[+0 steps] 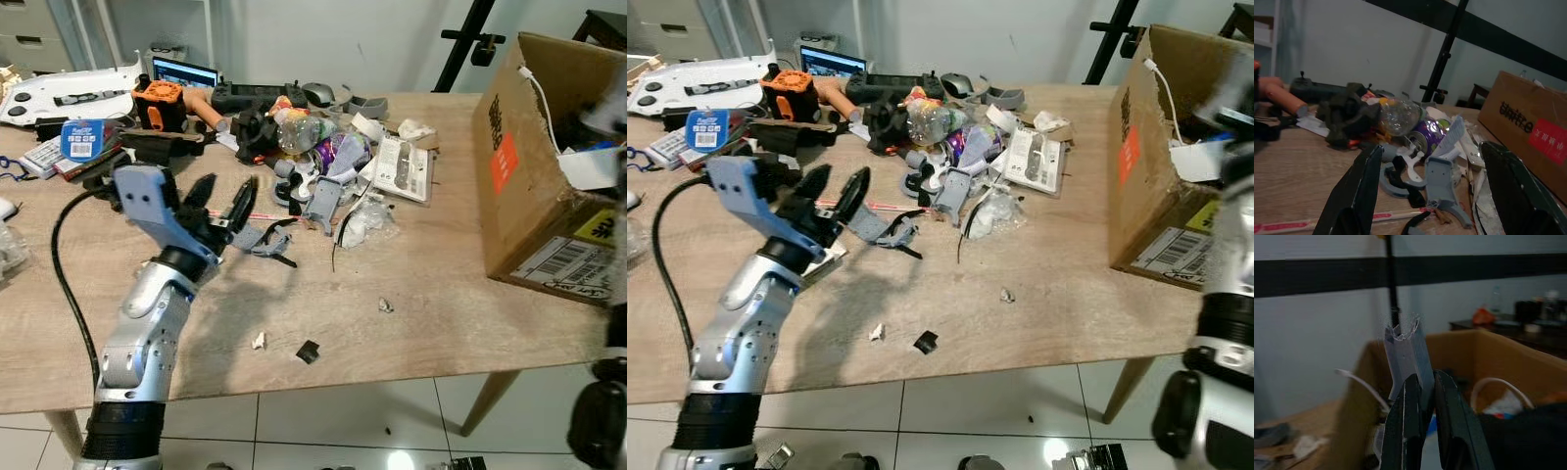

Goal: Picking trash to rubbish bin

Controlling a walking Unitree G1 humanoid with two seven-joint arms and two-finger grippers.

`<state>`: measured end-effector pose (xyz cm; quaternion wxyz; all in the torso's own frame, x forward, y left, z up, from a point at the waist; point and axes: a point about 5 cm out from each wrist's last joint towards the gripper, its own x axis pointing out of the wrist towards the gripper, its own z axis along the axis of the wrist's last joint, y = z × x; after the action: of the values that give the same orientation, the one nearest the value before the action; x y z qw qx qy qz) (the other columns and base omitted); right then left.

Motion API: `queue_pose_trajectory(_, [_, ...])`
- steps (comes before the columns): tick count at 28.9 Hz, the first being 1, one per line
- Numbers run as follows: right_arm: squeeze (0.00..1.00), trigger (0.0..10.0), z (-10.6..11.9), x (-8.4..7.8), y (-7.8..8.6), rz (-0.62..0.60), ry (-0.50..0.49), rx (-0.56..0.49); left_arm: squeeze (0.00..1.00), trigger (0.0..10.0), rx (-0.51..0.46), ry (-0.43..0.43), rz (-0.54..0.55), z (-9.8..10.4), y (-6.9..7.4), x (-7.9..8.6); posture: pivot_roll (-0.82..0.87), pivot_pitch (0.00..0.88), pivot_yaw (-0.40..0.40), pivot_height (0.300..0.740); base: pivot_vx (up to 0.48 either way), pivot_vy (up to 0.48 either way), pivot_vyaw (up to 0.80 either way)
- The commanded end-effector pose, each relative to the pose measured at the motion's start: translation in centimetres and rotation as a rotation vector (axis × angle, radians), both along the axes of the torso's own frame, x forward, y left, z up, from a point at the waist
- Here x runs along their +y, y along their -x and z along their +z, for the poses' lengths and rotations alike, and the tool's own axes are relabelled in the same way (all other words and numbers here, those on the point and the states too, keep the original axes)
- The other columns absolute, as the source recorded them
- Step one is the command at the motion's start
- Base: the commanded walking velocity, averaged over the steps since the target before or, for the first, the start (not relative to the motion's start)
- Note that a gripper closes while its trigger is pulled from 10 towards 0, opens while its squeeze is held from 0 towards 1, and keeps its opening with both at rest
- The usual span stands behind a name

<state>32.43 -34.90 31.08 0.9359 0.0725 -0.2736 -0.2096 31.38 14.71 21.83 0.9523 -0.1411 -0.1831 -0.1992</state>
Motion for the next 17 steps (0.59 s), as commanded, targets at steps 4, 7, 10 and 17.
queue_pose_trajectory(4, [1.0, 10.0, -0.7, -0.8, 0.1, -0.027, -0.05, 0.005, 0.0, 10.0, 0.009, -0.009, -0.004, -0.5, -0.1, -0.3, -0.01, 0.191, -0.048, 0.74, 0.0, 0.0, 0.0])
queue_pose_trajectory(7, [1.0, 10.0, -0.4, 0.3, -0.7, 0.016, -0.008, -0.008, 0.0, 10.0, 0.006, -0.013, -0.005, -0.4, -0.1, -0.3, 0.0, 0.185, -0.047, 0.74, 0.0, 0.0, 0.0])
queue_pose_trajectory(10, [0.0, 10.0, 0.0, 1.2, -1.4, 0.059, 0.013, -0.034, 0.0, 10.0, 0.007, -0.021, 0.002, -0.4, -0.2, -0.2, 0.0, 0.194, -0.046, 0.74, 0.0, 0.0, 0.0])
queue_pose_trajectory(17, [0.0, 10.0, 1.3, 8.1, -3.3, 0.499, 0.171, -0.078, 0.0, 10.0, 0.011, -0.03, 0.045, -0.5, -0.4, 0.2, 0.0, 0.183, -0.05, 0.74, 0.0, 0.0, 0.0])
